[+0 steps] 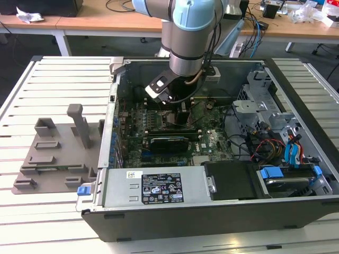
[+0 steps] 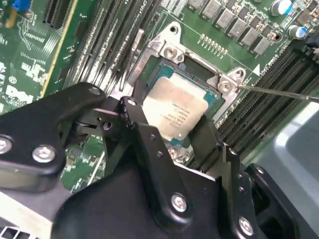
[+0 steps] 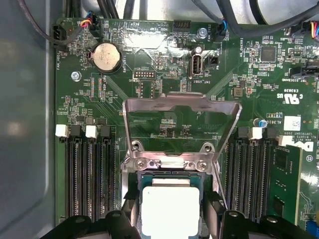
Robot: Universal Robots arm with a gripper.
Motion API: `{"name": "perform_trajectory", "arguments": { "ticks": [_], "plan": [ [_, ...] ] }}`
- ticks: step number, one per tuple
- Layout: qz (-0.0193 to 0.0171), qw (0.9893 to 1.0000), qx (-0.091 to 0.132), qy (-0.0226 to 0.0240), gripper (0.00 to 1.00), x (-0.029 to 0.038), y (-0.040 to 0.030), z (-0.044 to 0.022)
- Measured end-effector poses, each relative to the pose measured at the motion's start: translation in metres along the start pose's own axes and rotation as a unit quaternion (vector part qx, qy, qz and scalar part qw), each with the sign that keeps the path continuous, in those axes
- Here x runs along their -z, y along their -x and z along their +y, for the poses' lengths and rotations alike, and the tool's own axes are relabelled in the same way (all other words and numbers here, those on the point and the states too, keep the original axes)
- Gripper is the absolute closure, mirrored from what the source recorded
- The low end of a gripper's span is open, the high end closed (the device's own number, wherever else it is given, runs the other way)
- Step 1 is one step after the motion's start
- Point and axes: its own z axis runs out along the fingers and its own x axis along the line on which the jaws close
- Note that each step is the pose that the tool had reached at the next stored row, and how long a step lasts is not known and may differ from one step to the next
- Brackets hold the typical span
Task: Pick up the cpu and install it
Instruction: 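Place the cpu into insertion slot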
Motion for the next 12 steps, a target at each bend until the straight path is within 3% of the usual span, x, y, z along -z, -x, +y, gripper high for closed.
{"name": "perform_trajectory", "arguments": {
  "ticks": [4, 10, 12],
  "plan": [
    [0.0, 1.0, 0.0, -0.0001, 0.4, 0.0167, -0.0003, -0.0005],
    [0.0, 1.0, 0.0, -0.0001, 0.76, 0.0265, -0.0012, -0.0008],
    [0.0, 1.0, 0.0, -0.0001, 0.82, 0.0288, -0.0016, -0.0009]
  ]
}}
